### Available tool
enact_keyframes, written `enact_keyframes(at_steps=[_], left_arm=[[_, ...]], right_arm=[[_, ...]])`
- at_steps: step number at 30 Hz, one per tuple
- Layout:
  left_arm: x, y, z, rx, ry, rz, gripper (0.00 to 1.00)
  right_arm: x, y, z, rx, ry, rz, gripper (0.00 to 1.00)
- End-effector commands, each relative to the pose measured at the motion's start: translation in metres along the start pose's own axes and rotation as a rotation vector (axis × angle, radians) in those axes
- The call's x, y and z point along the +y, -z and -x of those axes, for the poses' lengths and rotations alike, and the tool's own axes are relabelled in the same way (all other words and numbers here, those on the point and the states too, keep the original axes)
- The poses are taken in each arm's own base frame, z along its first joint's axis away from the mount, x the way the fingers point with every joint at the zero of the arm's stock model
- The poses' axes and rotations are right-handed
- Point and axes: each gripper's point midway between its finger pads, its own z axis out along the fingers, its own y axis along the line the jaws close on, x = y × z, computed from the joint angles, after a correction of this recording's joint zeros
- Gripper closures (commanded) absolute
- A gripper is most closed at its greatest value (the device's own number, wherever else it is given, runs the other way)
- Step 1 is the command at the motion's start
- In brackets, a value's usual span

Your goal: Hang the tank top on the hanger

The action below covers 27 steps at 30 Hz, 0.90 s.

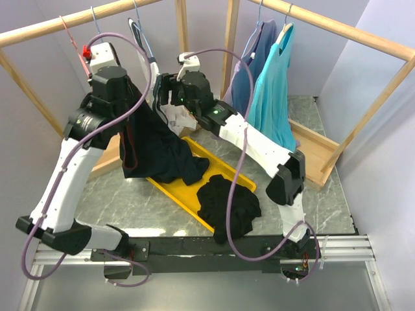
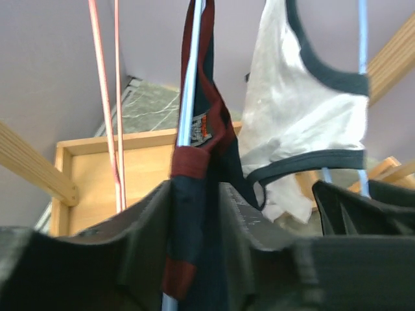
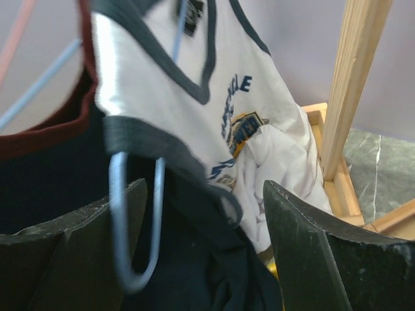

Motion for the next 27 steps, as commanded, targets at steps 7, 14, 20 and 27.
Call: enact_keyframes(at_steps=[7, 14, 20, 27], left_arm=[[-0.016, 0.039, 0.033, -0.043, 0.084, -0.233, 0.38], [-0.06, 0.082, 0.019, 0.03, 0.12, -0.538, 0.35], [-0.077, 0.122, -0.049, 0.129, 0.15, -0.659, 0.32], [-0.089, 0.128, -0.177, 0.317, 0.09, -0.623, 0.25]], right_arm=[[0.023, 0.073, 0.055, -0.1, -0.097, 0.106, 0.19], [0.026, 0.119, 0.042, -0.078, -0.113, 0.136, 0.19], [-0.004, 0.199, 0.049, -0.157, -0.155, 0.132, 0.18], [-0.036, 0.247, 0.011, -0.135, -0.179, 0.107, 0.17]])
